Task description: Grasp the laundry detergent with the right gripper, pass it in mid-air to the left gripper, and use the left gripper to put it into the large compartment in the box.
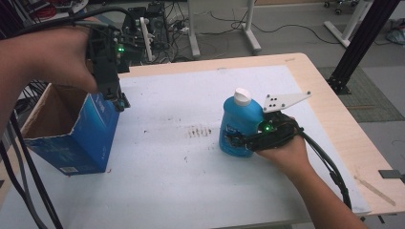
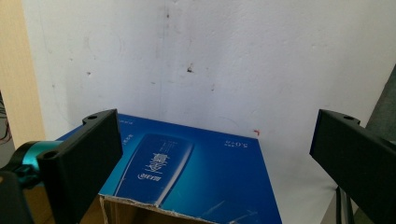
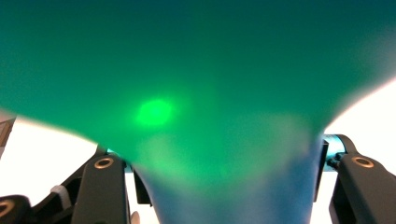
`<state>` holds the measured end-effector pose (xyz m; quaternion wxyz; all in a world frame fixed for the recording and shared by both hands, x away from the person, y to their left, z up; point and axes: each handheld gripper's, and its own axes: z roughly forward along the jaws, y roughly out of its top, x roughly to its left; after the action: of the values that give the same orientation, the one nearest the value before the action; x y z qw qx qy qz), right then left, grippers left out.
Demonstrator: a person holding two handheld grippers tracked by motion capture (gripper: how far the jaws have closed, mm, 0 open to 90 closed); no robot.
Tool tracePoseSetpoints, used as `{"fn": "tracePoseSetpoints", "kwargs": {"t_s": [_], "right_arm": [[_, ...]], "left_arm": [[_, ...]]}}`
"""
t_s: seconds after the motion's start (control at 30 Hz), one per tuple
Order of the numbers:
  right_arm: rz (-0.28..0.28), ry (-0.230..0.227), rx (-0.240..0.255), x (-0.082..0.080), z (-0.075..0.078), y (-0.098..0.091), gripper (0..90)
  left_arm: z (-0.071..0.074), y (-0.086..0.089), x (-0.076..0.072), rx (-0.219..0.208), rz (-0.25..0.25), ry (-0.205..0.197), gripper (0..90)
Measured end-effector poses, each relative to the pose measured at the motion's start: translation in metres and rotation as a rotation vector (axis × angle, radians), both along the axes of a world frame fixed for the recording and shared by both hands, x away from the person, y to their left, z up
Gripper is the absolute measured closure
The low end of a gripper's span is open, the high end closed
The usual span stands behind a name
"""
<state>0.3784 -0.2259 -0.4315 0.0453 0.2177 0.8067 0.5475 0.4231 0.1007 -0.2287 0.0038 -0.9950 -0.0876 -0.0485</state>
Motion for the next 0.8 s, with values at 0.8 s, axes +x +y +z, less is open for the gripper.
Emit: {"fn": "tracePoseSetpoints", "kwargs": {"t_s": [0.8], "right_arm": [[0.015, -0.071, -0.007, -0.012, 0.022, 0.002, 45.1]], "left_arm": [[0.002, -0.01, -0.005, -0.006, -0.028, -0.003, 2.3]]}}
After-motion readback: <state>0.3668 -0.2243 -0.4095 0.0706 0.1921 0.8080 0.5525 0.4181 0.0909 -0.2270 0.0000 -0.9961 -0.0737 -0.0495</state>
